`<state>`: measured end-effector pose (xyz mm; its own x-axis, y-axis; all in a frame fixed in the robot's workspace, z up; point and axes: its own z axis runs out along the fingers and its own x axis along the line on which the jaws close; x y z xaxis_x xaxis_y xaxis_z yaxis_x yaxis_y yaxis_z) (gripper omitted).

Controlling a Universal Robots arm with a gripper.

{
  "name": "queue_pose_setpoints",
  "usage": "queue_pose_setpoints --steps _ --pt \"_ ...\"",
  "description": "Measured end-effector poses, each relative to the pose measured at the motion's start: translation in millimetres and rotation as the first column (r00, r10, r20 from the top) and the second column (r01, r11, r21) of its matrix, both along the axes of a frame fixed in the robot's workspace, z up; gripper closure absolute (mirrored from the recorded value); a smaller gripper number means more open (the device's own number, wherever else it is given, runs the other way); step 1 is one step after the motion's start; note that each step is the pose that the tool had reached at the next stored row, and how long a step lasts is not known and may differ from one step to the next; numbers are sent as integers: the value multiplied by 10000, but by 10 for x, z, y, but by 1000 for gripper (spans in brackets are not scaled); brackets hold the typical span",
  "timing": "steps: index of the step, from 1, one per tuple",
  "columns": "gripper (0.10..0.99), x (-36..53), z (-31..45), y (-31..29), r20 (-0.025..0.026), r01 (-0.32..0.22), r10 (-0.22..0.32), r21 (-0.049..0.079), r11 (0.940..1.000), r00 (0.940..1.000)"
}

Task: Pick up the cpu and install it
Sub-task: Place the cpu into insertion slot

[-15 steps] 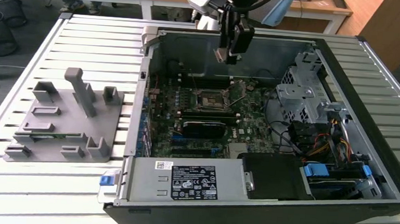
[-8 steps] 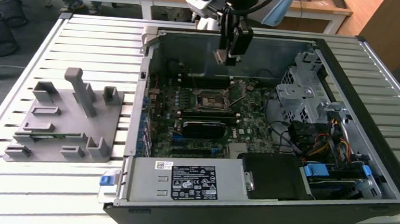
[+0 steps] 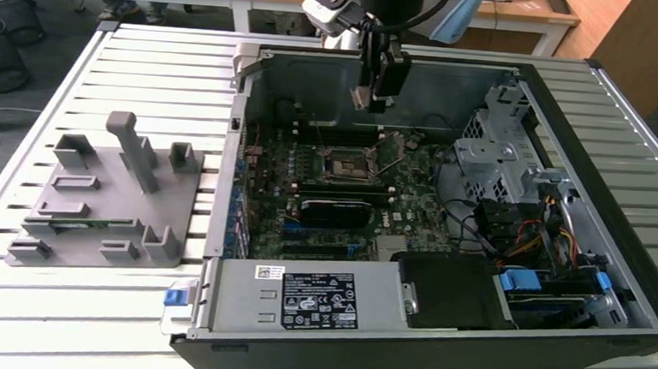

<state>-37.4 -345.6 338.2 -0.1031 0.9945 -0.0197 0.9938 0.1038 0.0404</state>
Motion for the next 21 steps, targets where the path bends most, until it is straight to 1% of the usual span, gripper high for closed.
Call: queue_pose_setpoints --steps 2,4,9,18,21 --pt "545 -1 -33 3 0 297 -297 -2 9996 9996" --pt "545 -5 -65 11 0 424 -424 -3 9991 9991" --pt "545 -40 -157 13 1 416 -416 2 9991 9991" --pt "545 -44 -320 20 0 416 -416 1 9991 9991" --pt "545 -52 -375 20 -1 516 -516 0 9987 9987"
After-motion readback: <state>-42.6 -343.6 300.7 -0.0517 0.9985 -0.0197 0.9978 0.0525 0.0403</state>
